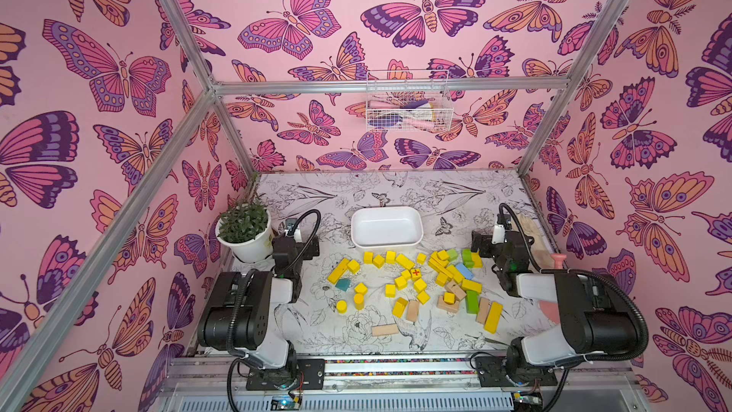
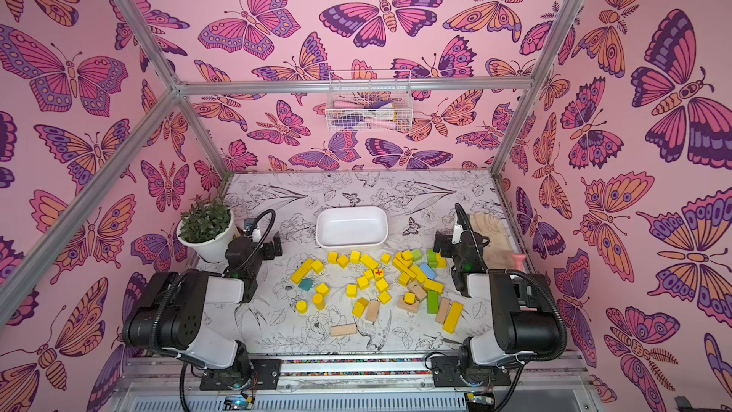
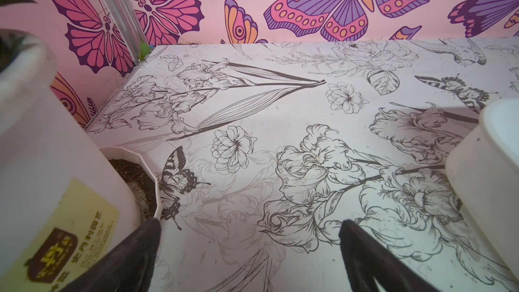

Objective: Pick out the yellow building blocks
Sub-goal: Pick up the building block from the center of the board.

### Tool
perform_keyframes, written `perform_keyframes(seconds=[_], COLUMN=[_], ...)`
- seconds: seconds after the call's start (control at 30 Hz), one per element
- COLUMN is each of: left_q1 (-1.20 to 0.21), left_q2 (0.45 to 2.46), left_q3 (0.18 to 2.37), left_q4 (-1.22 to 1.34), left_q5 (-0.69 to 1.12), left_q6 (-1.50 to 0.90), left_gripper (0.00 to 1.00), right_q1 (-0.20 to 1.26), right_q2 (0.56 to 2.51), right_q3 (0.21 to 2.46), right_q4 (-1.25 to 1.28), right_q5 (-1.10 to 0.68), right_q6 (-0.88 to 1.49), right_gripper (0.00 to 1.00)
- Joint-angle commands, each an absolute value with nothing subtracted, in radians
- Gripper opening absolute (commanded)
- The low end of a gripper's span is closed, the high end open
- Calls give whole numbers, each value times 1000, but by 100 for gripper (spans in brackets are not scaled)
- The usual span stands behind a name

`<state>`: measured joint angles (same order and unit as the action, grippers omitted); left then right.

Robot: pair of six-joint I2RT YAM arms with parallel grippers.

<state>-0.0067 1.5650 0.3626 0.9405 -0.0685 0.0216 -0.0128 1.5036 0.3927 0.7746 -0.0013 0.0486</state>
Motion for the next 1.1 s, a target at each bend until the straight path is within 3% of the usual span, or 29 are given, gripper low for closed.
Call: perform_keyframes(seconds=[0.0, 0.27, 0.43, 0.57, 0.7, 0.87, 1.07], left_q1=[-5, -3, -54, -179, -264, -413, -519], left_q2=[1550, 1549, 1432, 1287, 1078, 930, 877], left_q3=[360, 359, 411, 459, 471, 571, 641], left_q4=[931, 933, 758, 621, 554, 267, 42], left_q5=[-52, -55, -224, -411, -285, -217, -15], left_q6=[27, 28, 33, 55, -18, -149, -314], left_gripper=[100, 100, 100, 100, 100, 100, 100], right_q1=[-20, -19, 2, 63, 72, 68, 68], right_q2=[1505, 1506, 1468, 1240, 1060, 852, 775], right_q3=[410, 410, 393, 493, 545, 558, 677], right_q4=[795, 793, 826, 426, 236, 11, -291], right_q5=[-10, -9, 67, 207, 193, 267, 64], right_q6=[54, 55, 57, 96, 254, 627, 632], right_gripper=[99, 99, 99, 99, 99, 99, 99])
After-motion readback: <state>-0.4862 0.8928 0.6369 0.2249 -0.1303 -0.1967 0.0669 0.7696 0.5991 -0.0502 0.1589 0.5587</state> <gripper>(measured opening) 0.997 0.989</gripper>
